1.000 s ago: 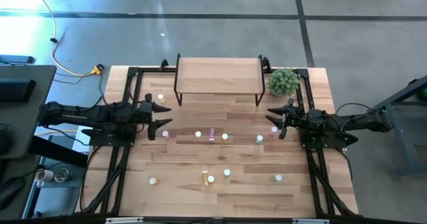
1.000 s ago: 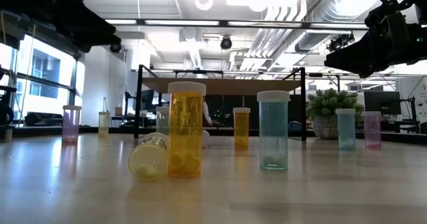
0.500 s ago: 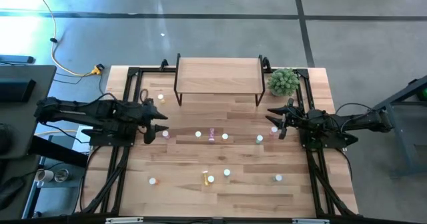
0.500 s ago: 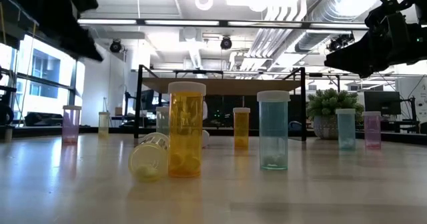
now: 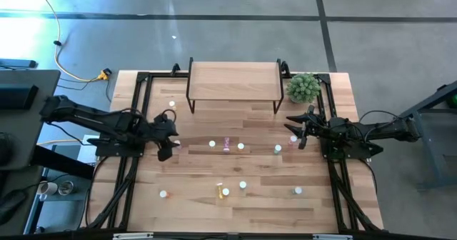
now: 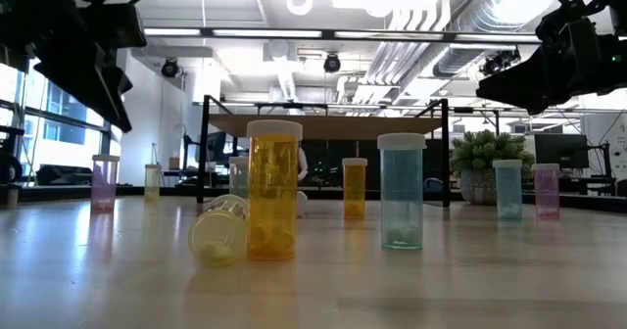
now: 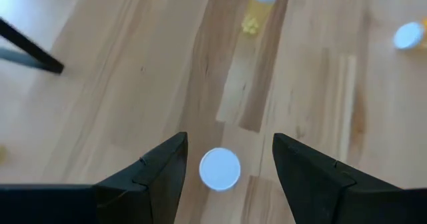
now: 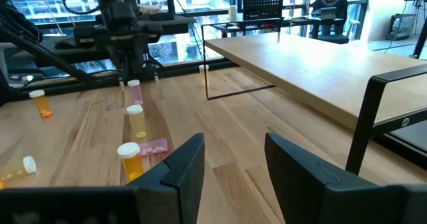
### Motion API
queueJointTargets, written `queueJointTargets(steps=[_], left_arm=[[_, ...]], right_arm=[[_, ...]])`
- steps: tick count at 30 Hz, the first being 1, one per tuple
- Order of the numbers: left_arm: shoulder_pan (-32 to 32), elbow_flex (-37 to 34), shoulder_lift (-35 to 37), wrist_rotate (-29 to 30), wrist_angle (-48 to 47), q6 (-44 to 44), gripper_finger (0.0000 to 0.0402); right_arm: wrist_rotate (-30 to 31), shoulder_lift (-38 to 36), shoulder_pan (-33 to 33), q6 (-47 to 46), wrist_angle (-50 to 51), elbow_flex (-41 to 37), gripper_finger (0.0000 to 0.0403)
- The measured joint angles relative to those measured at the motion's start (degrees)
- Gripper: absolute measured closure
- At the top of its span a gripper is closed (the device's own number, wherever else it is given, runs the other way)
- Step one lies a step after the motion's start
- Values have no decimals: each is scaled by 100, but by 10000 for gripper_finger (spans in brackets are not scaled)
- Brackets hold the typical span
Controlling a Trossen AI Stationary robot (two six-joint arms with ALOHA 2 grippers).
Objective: Pick and place medicine bottles onto shelf by color
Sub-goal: Put the left pink pill bottle on the shelf
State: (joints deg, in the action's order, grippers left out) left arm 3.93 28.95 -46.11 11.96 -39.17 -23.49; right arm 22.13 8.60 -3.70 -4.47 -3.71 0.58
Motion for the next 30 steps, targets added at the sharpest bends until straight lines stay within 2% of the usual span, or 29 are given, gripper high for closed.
queueJointTargets(steps=[13, 30], left_arm=[[36, -2, -700, 119, -1, -195, 190], [36, -4, -1225, 274, 16, -290, 190]], right_arm=[[2, 0, 2, 0, 0, -2, 253], [0, 1, 0, 0, -2, -2, 253]])
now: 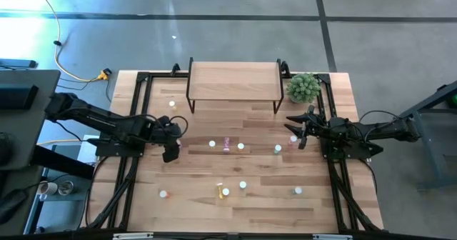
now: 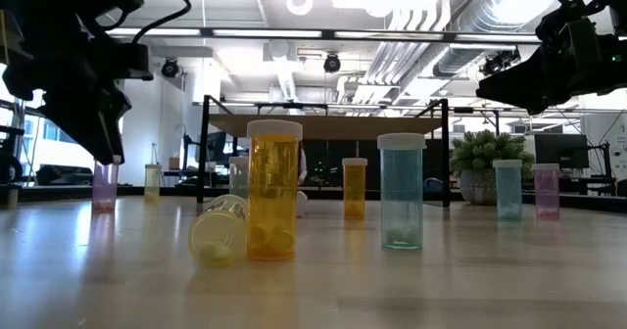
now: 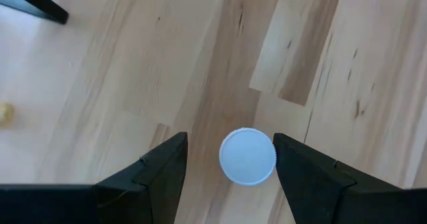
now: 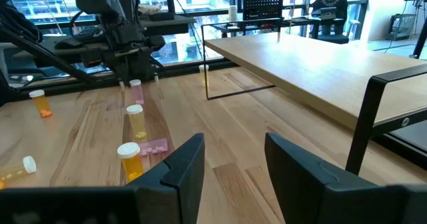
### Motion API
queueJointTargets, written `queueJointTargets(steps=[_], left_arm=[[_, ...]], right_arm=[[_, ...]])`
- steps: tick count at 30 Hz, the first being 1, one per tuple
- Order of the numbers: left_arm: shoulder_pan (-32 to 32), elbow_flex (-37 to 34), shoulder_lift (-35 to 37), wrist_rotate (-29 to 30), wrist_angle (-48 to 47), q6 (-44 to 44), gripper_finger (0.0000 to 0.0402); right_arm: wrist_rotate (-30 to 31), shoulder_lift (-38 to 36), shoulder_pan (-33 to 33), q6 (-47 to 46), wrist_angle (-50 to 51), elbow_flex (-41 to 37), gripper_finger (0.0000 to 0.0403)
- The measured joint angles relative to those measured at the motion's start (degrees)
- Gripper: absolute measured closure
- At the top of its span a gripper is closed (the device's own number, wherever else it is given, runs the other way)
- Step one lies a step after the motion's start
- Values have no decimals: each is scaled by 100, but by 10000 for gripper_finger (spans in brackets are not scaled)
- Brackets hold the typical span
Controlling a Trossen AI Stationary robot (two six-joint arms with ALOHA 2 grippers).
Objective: Pick and place medicine bottles onto shelf by color
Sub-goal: Put the left pink pill bottle on the shelf
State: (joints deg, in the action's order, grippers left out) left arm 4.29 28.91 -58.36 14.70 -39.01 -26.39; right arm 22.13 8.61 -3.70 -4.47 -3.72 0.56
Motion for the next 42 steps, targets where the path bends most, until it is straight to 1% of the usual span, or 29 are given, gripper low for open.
queueJointTargets(steps=[10, 13, 24, 29, 37, 42], left_arm=[[0, 0, -332, 7, 31, 0, 190], [0, 0, -396, 7, 36, 0, 197], [0, 0, -414, 6, 167, 0, 276], [0, 0, -414, -45, 165, 0, 299], [-1, 7, -412, -58, 157, -44, 296], [-59, 269, -412, -70, 118, 6, 295]], right_arm=[[0, 0, 0, 0, 1, 0, 253], [0, 0, 0, 0, 2, 1, 253], [1, -1, 2, 1, 1, 1, 253], [0, -1, 0, 0, 0, 0, 253], [1, -1, 1, 1, 1, 2, 253], [2, 0, 0, 0, 0, 1, 253]])
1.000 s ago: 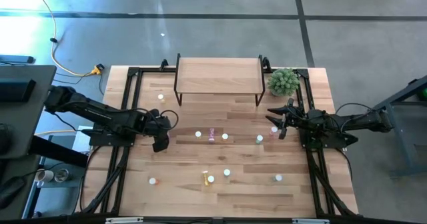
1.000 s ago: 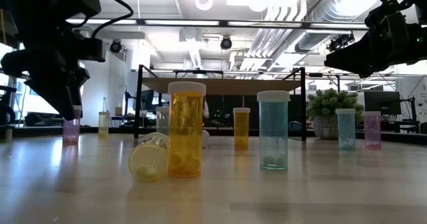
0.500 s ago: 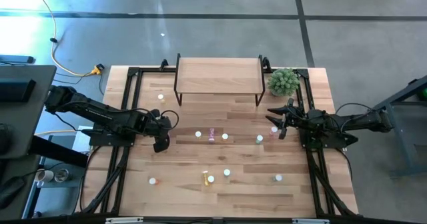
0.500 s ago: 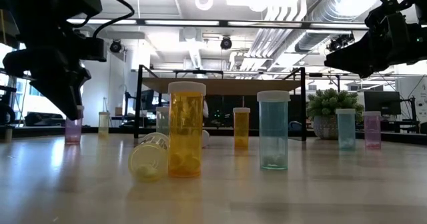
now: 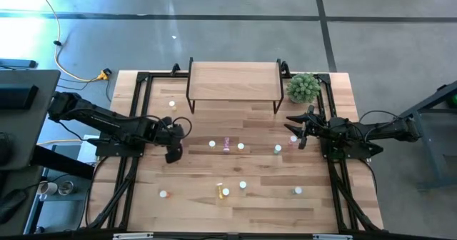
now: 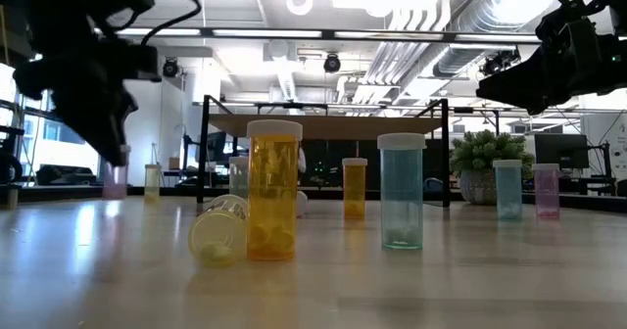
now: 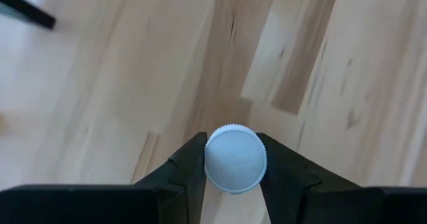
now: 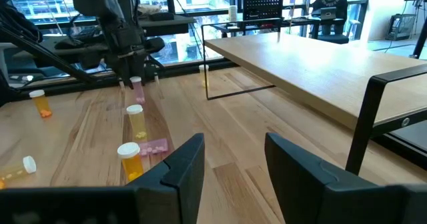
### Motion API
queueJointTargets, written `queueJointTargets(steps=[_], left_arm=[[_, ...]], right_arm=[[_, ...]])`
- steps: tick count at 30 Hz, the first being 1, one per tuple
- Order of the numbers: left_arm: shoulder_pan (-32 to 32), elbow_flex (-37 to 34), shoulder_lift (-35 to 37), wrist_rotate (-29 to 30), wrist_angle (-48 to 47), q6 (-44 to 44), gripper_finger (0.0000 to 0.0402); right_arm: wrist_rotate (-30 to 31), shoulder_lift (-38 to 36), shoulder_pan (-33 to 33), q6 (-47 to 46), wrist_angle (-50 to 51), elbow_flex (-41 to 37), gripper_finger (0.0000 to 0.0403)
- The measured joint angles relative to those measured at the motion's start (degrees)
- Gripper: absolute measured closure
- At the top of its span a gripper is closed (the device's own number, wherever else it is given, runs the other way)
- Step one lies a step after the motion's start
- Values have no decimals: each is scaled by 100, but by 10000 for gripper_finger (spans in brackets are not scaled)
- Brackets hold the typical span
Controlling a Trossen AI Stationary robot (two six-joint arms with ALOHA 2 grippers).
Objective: Pick and place medicine bottles onto shelf by color
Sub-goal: Put the left pink pill bottle on the shelf
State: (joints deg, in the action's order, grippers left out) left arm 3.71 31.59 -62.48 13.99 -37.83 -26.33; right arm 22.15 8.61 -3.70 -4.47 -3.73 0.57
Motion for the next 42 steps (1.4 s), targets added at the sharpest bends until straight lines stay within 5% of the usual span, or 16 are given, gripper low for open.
queueJointTargets(steps=[10, 27, 42], left_arm=[[-815, 1434, 2, 30, -630, 847, 295], [-3371, 4360, -16, 466, -1490, 1947, 294], [-4415, 6978, -1936, 216, -1941, 2647, 293]], right_arm=[[0, 0, 0, 0, 0, -1, 253], [-2, 0, 1, 0, 0, 0, 253], [-2, 1, 0, 2, 0, -1, 253]])
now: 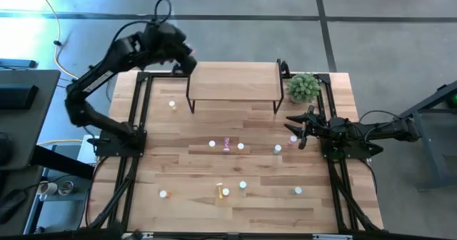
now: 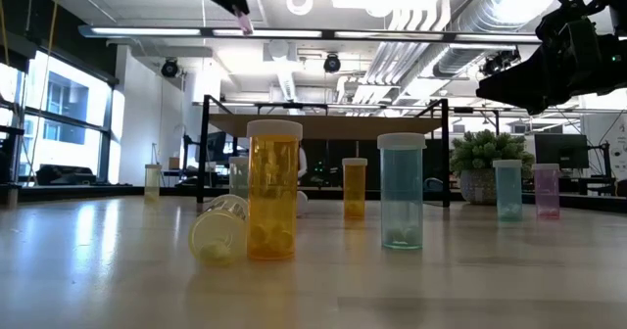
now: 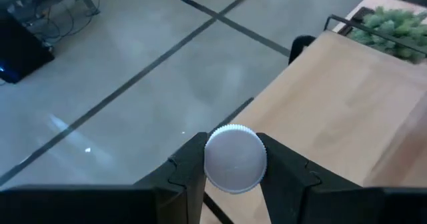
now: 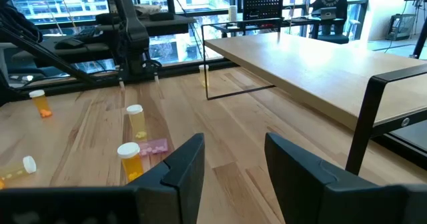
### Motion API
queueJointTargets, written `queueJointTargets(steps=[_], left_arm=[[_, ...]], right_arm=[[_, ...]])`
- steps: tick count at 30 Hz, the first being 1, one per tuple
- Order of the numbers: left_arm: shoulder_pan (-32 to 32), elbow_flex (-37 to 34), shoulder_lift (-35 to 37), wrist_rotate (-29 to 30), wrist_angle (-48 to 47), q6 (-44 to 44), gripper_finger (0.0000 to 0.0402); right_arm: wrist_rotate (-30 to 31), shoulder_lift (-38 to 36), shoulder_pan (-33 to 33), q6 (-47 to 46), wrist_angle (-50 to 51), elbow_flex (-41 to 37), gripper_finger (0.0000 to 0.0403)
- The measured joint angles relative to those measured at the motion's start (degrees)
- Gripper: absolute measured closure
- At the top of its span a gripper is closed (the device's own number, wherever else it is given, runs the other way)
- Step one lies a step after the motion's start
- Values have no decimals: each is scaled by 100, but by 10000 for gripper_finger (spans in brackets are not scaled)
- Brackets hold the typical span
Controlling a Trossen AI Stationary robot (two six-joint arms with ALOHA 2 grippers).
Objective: Pick and place medicine bottles onto shelf by color
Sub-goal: Put the left pink pill bottle on the shelf
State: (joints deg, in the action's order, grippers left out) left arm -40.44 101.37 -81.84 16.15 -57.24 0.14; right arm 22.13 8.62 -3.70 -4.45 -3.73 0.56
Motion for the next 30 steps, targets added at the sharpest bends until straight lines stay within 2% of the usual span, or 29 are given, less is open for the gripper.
queueJointTargets(steps=[6, 14, 30], left_arm=[[-207, 644, -883, -200, -785, 165, 293], [-414, 710, -1684, -297, -1148, 514, 293], [-729, 710, -2461, -1099, -1311, 295, 293]], right_arm=[[0, -2, 0, -2, 1, 0, 253], [2, -2, 1, -2, 2, 0, 253], [0, 0, 0, -2, 2, 0, 253]])
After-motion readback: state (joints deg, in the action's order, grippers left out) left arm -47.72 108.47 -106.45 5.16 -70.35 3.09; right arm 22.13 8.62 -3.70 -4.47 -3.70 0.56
